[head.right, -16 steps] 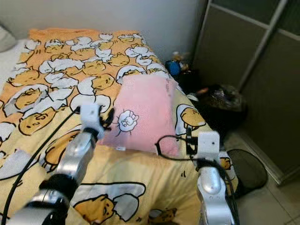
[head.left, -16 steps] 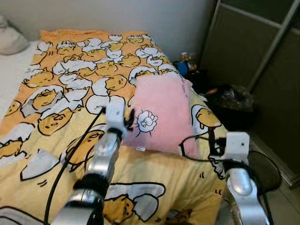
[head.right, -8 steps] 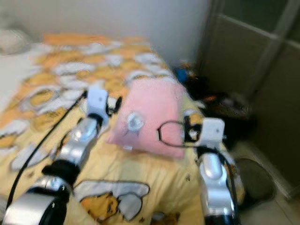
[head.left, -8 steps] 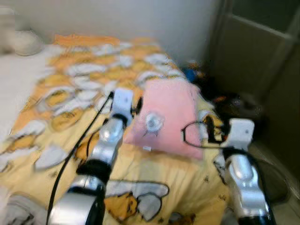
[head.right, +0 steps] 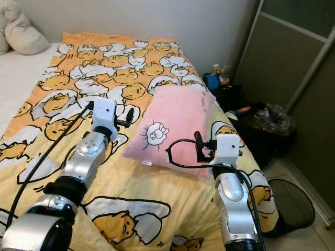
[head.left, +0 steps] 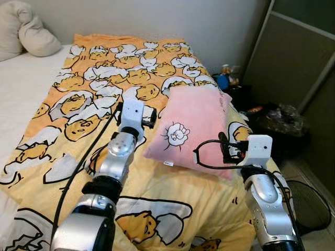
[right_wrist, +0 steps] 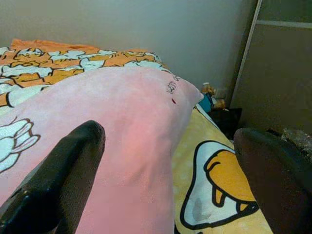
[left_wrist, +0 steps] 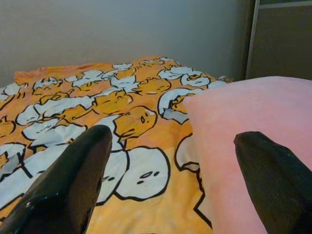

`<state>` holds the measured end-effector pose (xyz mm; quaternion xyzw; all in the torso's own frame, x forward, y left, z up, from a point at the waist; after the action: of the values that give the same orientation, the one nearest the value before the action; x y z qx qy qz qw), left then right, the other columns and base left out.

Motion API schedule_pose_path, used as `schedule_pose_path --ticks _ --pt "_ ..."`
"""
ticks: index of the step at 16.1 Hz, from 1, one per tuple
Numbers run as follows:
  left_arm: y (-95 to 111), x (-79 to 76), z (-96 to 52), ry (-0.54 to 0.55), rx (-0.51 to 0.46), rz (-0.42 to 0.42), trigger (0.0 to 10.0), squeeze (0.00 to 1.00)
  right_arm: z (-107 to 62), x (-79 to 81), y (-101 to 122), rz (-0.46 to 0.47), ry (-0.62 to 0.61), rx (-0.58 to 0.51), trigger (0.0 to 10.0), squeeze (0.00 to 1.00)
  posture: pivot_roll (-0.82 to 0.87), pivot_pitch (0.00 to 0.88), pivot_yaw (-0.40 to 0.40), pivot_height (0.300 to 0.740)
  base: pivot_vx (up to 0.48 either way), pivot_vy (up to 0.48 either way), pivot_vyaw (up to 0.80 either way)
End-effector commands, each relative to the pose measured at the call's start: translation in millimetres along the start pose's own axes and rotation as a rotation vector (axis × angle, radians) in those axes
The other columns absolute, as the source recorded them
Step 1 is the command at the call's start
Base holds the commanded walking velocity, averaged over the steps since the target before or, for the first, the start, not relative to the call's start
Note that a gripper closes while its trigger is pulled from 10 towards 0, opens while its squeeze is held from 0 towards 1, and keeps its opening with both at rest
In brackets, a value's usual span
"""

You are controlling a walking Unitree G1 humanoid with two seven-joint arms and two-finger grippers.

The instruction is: Clean up the room

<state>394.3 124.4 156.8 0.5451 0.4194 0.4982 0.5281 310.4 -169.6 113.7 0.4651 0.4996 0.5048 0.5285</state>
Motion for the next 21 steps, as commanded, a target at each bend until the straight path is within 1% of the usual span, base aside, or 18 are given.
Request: schedule_pose_path --ticks 1,2,3,4,5,7,8,9,10,11,12,13,14,15,17,18,19,21 --pt "12 0.6 7.3 -0.033 -0.01 -0.022 10.0 1.0 5.2 -5.3 13 -0.023 -0.025 -0.04 10.0 1.0 -0.09 0.036 0.003 0.736 0.0 0.0 0.0" --pt "19 -4.3 12.4 -0.093 -0.008 -0.06 10.0 1.0 10.9 -14.9 18 -0.04 -0.081 -0.045 10.0 1.0 -0.09 0.062 0.003 0.736 0.0 0.0 0.0" --pt "22 -6.3 15.5 -0.106 0.007 -0.068 10.0 0.19 14.7 -19.5 19 -0.033 -0.101 -0.042 10.0 0.92 -0.09 0.067 0.004 0.736 0.0 0.0 0.0" --pt "24 -10.1 21.4 -0.114 0.043 -0.092 10.0 0.0 23.6 -27.7 19 0.001 -0.129 -0.026 10.0 0.0 -0.09 0.1 0.007 0.736 0.0 0.0 0.0" --pt "23 -16.1 25.6 -0.125 0.098 -0.135 10.0 0.0 37.1 -34.0 17 0.059 -0.139 0.015 10.0 0.0 -0.09 0.12 0.01 0.736 0.0 0.0 0.0" --pt "17 -27.4 27.0 -0.16 0.17 -0.187 10.0 0.0 54.0 -36.3 12 0.166 -0.115 0.085 10.0 0.0 -0.1 0.154 0.022 0.736 0.0 0.0 0.0" --pt "15 -32.8 27.1 -0.181 0.194 -0.197 10.0 0.0 60.2 -36.6 8 0.222 -0.104 0.118 10.0 0.0 -0.1 0.175 0.028 0.736 0.0 0.0 0.0" --pt "14 -36.9 26.8 -0.198 0.209 -0.211 10.0 0.0 63.6 -37.4 5 0.255 -0.097 0.138 10.0 0.0 -0.09 0.206 0.03 0.736 0.0 0.0 0.0" --pt "13 -36.5 26.8 -0.187 0.215 -0.205 10.0 0.0 65.7 -35.4 4 0.292 -0.077 0.146 10.0 0.0 -0.09 0.222 0.032 0.736 0.0 0.0 0.0" --pt "11 -35.7 26.6 -0.173 0.229 -0.194 10.0 0.0 70.0 -31.1 1 0.344 -0.049 0.168 10.0 0.0 -0.09 0.248 0.031 0.736 0.0 0.0 0.0" --pt "11 -32.6 26.9 -0.144 0.231 -0.199 10.0 0.0 74.5 -23.7 1 0.368 -0.022 0.174 10.0 0.0 -0.09 0.268 0.032 0.736 0.0 0.0 0.0" --pt "9 -31.7 26.6 -0.135 0.237 -0.188 10.0 0.0 76.9 -14.1 1 0.423 0.014 0.18 10.0 0.0 -0.08 0.287 0.028 0.736 0.0 0.0 0.0" --pt "7 -31.1 25.8 -0.129 0.245 -0.182 10.0 0.0 77.6 -4.7 -1 0.445 0.041 0.188 10.0 0.0 -0.08 0.297 0.027 0.736 0.0 0.0 0.0" --pt "2 -29.0 24.1 -0.11 0.259 -0.17 10.0 0.0 78.2 11.2 -2 0.439 0.092 0.183 10.0 0.0 -0.07 0.311 0.025 0.736 0.0 0.0 0.0" --pt "-1 -24.7 22.7 -0.082 0.263 -0.181 10.0 0.0 79.1 23.2 2 0.43 0.143 0.164 10.0 0.0 -0.07 0.314 0.024 0.736 0.0 0.0 0.0" --pt "-5 -24.7 21.1 -0.077 0.271 -0.204 10.0 0.0 79.9 29.7 4 0.41 0.18 0.152 10.0 0.0 -0.07 0.311 0.021 0.736 0.0 0.0 0.0" --pt "-10 -29.4 19.0 -0.087 0.289 -0.254 10.0 0.0 79.0 32.1 1 0.394 0.19 0.167 10.0 0.0 -0.07 0.312 0.016 0.736 0.0 0.0 0.0" --pt "-15 -39.9 16.8 -0.107 0.304 -0.282 10.0 0.0 77.6 28.6 -3 0.361 0.179 0.178 10.0 0.0 -0.07 0.312 0.006 0.736 0.0 0.0 0.0"
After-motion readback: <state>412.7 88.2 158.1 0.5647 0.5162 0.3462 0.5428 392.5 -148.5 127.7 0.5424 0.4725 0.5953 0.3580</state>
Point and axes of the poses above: a point about 5 cm out from each wrist's last joint towards the gripper, its own z axis pointing out of the wrist towards the gripper, its own y axis along the axis of the wrist's last joint, x = y × z, the point moved 1 cm from there along z, pointing out of the wrist towards the gripper, and after that the axes turned 3 degrees about -z, right-handed, at the moved point
